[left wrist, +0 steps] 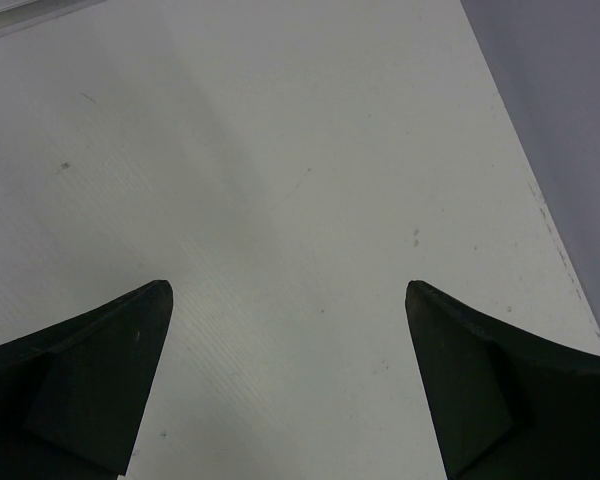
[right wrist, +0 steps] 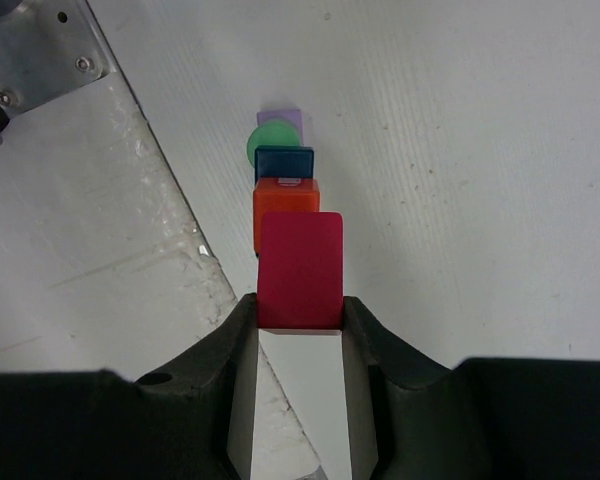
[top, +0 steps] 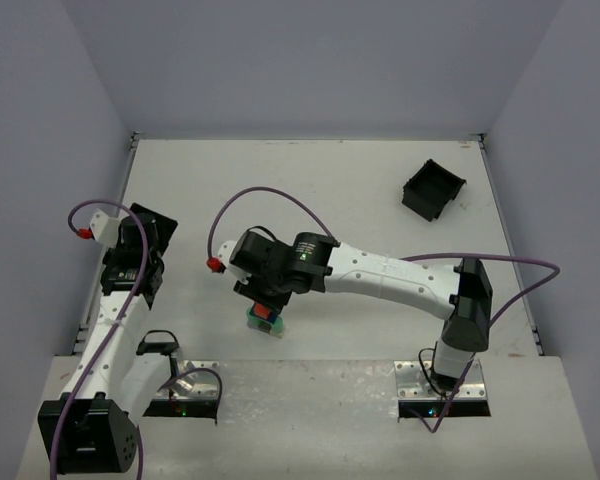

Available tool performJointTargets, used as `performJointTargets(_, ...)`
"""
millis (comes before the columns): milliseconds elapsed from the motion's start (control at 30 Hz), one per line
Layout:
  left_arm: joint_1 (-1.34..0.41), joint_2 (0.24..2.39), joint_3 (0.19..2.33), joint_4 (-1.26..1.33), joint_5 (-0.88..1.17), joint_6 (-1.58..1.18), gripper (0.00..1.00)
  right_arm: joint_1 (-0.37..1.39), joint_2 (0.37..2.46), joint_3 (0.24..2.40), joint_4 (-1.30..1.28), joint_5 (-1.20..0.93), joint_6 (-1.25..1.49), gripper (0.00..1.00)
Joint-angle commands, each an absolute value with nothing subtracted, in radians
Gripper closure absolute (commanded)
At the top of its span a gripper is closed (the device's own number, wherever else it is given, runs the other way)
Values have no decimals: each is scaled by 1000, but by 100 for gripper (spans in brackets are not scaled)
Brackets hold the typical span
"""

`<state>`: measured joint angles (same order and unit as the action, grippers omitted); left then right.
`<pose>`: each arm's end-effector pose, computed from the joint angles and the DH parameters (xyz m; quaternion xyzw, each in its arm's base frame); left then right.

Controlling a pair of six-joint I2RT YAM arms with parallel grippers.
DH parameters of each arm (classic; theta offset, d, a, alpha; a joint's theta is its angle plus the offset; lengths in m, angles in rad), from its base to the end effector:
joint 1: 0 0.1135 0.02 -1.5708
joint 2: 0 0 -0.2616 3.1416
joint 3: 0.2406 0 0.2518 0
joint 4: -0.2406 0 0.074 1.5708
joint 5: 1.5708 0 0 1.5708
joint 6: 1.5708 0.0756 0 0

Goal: Build the wood block tower

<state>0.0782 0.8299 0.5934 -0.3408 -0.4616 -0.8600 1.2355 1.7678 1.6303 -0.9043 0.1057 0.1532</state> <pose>0.2107 0.0503 0.2302 -0.4841 0.7141 0.0092 0.5056 0.1382 0.3722 0.2672 -0.4847 0.8333 0.1279 0.2332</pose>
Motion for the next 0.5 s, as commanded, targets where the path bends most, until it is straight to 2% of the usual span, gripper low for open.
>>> performJointTargets(0,83,809,591,-320,-476,-844,0,1256,1783,1694,-936,114,163,74)
performJointTargets(467,83,802,593,-324,-479,-841,0,1256,1852,1751,-940,115,114,71)
